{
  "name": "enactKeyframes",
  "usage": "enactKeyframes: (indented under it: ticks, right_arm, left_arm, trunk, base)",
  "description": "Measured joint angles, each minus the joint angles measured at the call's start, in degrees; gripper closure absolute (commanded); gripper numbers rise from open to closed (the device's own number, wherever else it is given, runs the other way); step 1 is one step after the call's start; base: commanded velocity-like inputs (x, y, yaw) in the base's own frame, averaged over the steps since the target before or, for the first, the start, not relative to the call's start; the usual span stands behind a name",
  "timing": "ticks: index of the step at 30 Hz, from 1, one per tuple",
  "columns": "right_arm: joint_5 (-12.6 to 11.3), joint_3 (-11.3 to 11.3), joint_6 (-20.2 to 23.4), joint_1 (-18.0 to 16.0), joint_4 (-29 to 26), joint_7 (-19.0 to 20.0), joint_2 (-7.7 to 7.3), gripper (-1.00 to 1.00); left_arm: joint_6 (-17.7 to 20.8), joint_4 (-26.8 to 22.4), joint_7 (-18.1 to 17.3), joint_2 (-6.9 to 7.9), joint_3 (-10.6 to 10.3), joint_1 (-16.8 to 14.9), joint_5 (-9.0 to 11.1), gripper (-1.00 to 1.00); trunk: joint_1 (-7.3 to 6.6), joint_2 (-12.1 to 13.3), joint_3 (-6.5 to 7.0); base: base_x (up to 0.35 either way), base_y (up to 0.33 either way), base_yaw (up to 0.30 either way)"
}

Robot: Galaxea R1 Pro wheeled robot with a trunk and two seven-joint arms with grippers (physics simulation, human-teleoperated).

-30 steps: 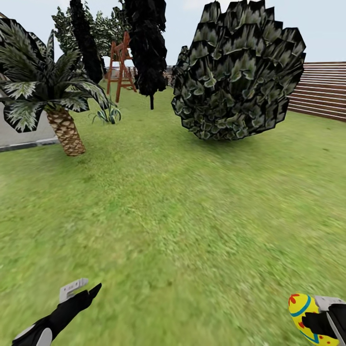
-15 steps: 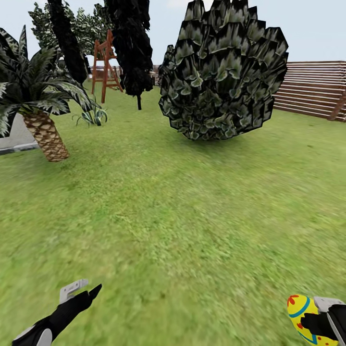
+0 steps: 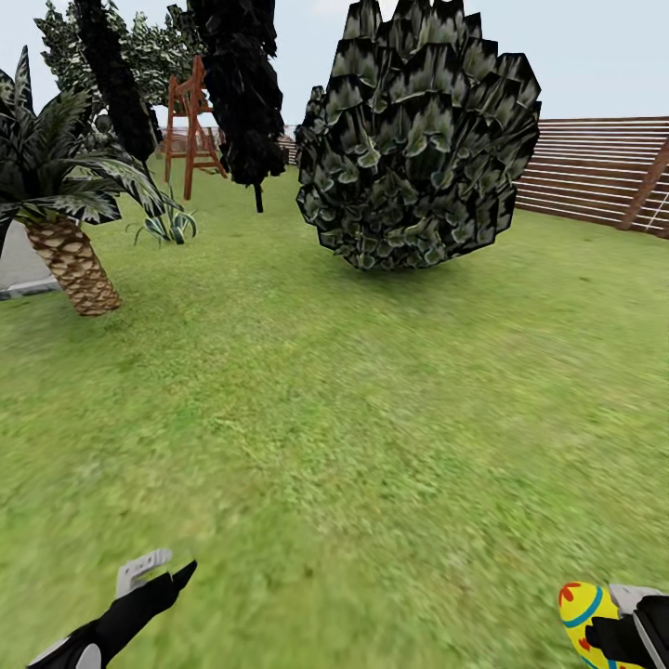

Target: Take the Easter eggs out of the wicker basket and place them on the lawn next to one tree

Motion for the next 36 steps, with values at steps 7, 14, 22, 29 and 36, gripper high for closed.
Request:
enactKeyframes:
  ticks: [7,14,22,29,36]
  right_arm:
    - [0.0,-0.1,0.1,0.0,-0.1,-0.1,-0.09,1.0]
    - [0.0,-0.3,0.0,0.0,-0.5,-0.1,-0.25,1.0]
    - [0.0,-0.4,0.0,0.0,-0.7,-0.2,-0.19,1.0]
    - [0.0,-0.4,0.0,0.0,-0.7,-0.3,-0.28,1.0]
    - [0.0,-0.5,0.1,0.0,-0.9,-0.3,-0.37,1.0]
  left_arm:
    - [0.1,0.8,0.0,0.01,0.0,0.0,0.0,-1.0]
    - [0.3,0.8,0.1,0.01,0.0,0.0,0.0,-1.0]
    - [0.4,0.8,0.1,0.19,0.0,0.0,0.0,-1.0]
    - [0.5,0.8,0.1,0.27,0.0,0.0,0.0,-1.0]
    - [0.6,0.8,0.2,0.25,0.0,0.0,0.0,-1.0]
  trunk:
    - [0.03,0.0,0.0]
    - [0.02,0.0,0.0]
    - [0.0,0.0,0.12]
    - [-0.01,0.0,0.26]
    - [-0.03,0.0,0.4]
  base:
    - [-0.14,0.13,0.0]
    - [-0.192,0.272,-0.039]
    - [-0.059,0.309,-0.27]
    - [0.055,0.319,-0.282]
    - [0.217,0.285,-0.282]
